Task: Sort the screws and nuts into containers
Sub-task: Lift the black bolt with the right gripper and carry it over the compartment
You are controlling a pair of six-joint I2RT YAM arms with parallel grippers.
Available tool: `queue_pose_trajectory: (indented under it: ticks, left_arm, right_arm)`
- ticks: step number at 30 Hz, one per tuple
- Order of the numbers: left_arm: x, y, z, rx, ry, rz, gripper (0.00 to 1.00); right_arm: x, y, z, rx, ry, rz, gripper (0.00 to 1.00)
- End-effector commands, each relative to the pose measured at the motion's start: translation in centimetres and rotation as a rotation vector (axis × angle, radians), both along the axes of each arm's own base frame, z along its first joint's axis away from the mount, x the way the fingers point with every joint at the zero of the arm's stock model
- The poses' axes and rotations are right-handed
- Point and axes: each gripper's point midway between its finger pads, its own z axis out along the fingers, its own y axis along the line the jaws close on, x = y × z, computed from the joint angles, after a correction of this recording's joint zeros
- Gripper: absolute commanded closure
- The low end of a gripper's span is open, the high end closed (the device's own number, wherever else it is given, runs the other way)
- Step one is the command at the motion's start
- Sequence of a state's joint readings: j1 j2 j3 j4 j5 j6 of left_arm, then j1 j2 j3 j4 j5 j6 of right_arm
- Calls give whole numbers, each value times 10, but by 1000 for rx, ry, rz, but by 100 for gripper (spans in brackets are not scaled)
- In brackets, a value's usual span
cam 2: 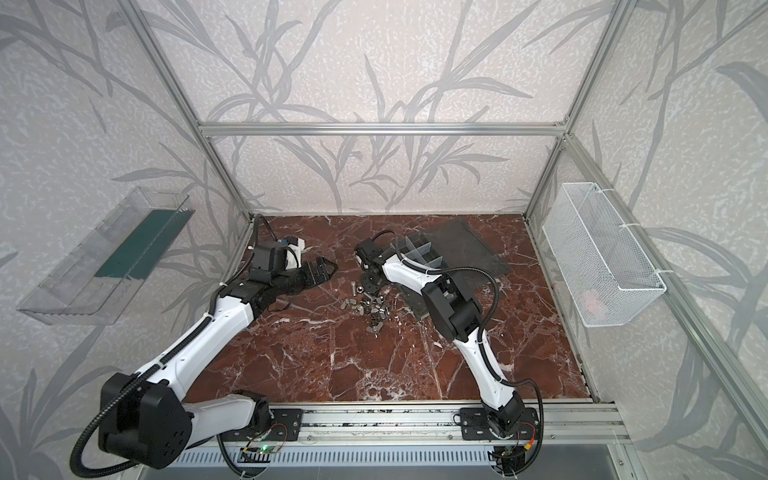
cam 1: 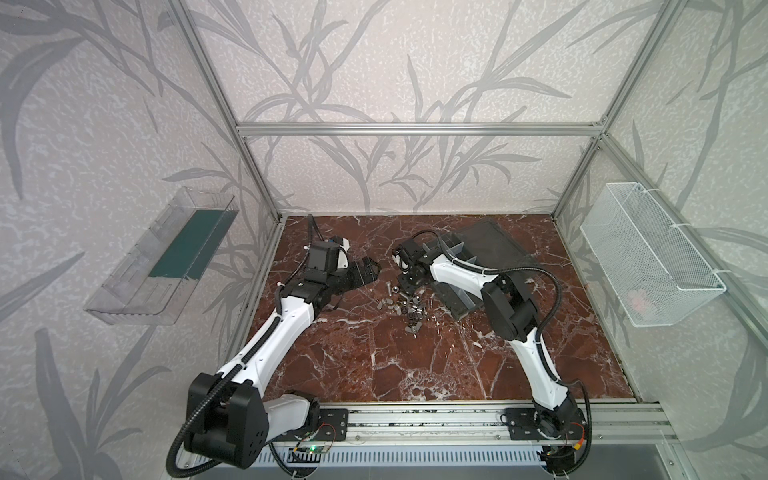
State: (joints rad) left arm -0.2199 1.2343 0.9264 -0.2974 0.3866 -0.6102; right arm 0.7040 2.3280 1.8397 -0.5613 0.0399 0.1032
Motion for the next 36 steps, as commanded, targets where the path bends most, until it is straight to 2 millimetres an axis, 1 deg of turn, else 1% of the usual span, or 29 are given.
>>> queue_pose_trajectory:
  ticks: [1,5,14,18,22,26,29,31,33,36]
  left_arm:
    - [2,0,-2,-16,2,7,0]
    - [2,0,-2,-20,2,7,0]
    - [2,0,-2,-24,2,9,1]
    - [2,-1,-3,-28,5,9,0]
    - [2,-1,-3,-30,6,9,0]
    - [2,-1,-4,-30,7,8,0]
    - [2,-1,-5,-32,7,8,0]
    - [2,-2,-4,-36,8,7,1]
    - [2,-2,-5,-35,9,7,1]
    - [2,-2,-5,-37,11,7,1]
  right_arm:
    - [-7,-14,-14,-53,58,-7,87]
    - [-2,-12,6,-24,25,-9,92]
    - [10,-9,52,39,-38,-16,92]
    - [15,-11,74,102,-49,-35,92]
    - [20,-18,98,141,-84,-52,92]
    - [31,-32,121,185,-132,-87,92]
    - [42,-49,129,205,-164,-123,92]
    - [48,-59,128,210,-155,-147,92]
    - [53,-65,123,212,-145,-162,91]
    - [56,-69,113,199,-132,-167,90]
